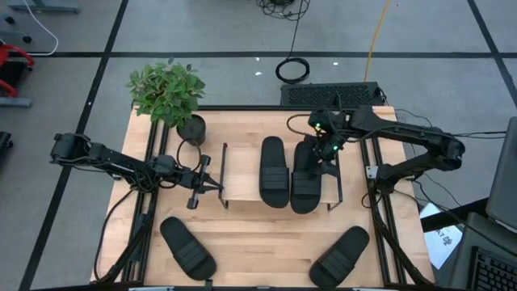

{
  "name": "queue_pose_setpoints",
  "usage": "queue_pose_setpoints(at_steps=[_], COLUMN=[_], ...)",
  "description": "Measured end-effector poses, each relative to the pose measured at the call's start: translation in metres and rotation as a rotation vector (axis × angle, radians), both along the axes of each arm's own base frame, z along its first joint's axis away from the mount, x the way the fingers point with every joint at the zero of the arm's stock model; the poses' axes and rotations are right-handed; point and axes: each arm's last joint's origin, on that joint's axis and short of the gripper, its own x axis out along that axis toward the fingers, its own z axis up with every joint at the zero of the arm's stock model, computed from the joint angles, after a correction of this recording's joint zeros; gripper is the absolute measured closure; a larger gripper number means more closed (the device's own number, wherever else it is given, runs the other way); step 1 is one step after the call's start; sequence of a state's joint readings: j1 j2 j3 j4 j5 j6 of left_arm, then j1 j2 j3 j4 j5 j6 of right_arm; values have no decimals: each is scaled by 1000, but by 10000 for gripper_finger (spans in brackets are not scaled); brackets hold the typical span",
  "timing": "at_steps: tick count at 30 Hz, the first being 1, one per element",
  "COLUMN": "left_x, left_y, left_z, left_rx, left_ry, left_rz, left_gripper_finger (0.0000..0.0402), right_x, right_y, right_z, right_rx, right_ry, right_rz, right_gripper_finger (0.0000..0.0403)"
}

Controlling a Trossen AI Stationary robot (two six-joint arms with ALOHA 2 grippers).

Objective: Pick and place slides into the shelf
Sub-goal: Adjust the black slide on the shelf

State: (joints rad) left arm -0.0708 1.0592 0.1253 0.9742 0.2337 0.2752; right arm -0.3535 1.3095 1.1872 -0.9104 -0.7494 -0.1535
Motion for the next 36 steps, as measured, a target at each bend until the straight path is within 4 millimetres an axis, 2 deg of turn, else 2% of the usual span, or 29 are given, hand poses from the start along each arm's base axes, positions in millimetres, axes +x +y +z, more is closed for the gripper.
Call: queue_pose_setpoints(at_steps=[16,19,31,36], left_x=[0,0,0,0], left_y=[0,0,0,0], left_z=[-1,-1,-1,-1], left_rx=[2,2,2,2], left_ry=[9,9,11,12], left_rz=[0,0,0,0], left_gripper_finger=[398,398,398,398], right_x=[6,7,7,7], right_y=[17,18,17,17], right_z=[-6,-6,-6,-6], right_rx=[3,-14,-67,-71], right_ry=[21,4,-7,-6], right_rz=[98,124,127,125], right_gripper_finger=[196,222,385,393])
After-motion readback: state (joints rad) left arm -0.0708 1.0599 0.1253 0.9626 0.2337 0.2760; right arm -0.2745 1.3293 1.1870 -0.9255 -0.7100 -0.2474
